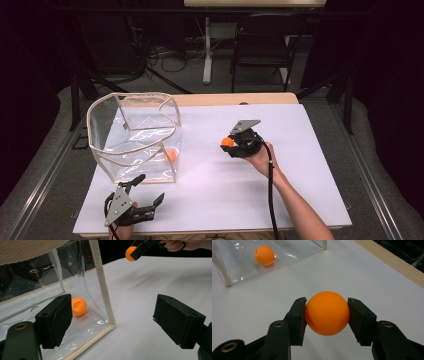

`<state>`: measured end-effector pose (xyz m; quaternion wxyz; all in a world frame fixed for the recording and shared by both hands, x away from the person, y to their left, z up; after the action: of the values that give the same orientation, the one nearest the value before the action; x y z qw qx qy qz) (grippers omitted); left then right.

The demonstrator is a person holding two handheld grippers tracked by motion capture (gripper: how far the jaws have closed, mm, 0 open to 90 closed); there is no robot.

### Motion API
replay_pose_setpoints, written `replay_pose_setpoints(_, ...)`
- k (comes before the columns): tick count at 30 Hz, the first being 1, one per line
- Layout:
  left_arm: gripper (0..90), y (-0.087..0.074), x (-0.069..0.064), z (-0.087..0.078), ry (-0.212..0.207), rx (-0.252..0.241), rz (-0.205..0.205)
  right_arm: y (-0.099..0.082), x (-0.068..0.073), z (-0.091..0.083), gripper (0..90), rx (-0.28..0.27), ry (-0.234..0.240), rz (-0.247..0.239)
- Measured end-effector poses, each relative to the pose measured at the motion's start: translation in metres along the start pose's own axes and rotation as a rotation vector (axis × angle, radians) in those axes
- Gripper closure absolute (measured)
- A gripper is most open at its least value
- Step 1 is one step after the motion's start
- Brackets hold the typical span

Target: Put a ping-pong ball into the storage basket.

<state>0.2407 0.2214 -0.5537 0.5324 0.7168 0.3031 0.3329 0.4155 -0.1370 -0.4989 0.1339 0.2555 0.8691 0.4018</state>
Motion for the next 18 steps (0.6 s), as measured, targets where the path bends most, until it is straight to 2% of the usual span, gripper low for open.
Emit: replay_pose_setpoints(18,15.6,0.0002,0.0001,0.0002,0.001,-0.001,-0.001,0.0070,0.0051,-0.0058,51.2,-0.012,0.027,-0.013)
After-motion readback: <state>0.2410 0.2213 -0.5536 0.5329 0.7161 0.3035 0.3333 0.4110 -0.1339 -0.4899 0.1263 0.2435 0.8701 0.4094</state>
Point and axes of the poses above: each handheld gripper's, and its own axes: z roughly forward along the jaws, y roughly out of its top, x roughly to its left, the point moved 1 cm from there along z, roughly forward along the jaws, and after that the axes turned 5 degrees about y, right-handed, at the moved point
